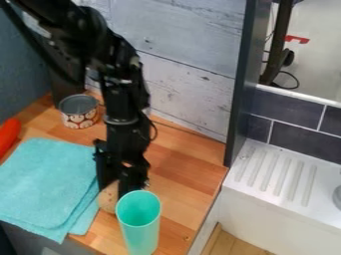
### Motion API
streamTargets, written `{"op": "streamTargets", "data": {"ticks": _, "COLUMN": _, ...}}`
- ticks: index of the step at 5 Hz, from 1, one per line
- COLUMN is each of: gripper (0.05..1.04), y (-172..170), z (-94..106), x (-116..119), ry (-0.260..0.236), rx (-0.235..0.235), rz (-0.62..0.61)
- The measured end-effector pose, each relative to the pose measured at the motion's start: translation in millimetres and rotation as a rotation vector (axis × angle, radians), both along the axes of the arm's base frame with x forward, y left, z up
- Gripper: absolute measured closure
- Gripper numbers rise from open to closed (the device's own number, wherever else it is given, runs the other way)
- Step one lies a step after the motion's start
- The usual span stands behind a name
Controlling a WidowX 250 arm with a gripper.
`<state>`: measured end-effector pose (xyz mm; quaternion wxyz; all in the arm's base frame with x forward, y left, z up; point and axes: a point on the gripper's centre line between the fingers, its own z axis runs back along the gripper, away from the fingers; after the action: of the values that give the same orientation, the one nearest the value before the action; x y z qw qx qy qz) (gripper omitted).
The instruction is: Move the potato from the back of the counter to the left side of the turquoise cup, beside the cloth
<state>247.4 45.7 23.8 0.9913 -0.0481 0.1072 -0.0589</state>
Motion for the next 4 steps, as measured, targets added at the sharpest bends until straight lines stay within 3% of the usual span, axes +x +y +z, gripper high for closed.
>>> {"op": "streamTargets", "data": {"ticks": 2, "gripper": 0.437, "y": 6.5, "z": -8.5, "x": -0.9, "ry": -0.025, "rx": -0.032, "rz": 0.014}}
{"op": "streamTargets", "data": {"ticks": 3, "gripper": 0.357, "y": 5.5, "z": -9.8, "x": 0.0, "ry": -0.029, "rx": -0.041, "rz": 0.006}}
{"op": "streamTargets", "data": {"ticks": 4, "gripper": 0.095, "y": 3.6, "z": -9.7, "x": 0.6, "ry": -0.03, "rx": -0.047, "rz": 0.04}}
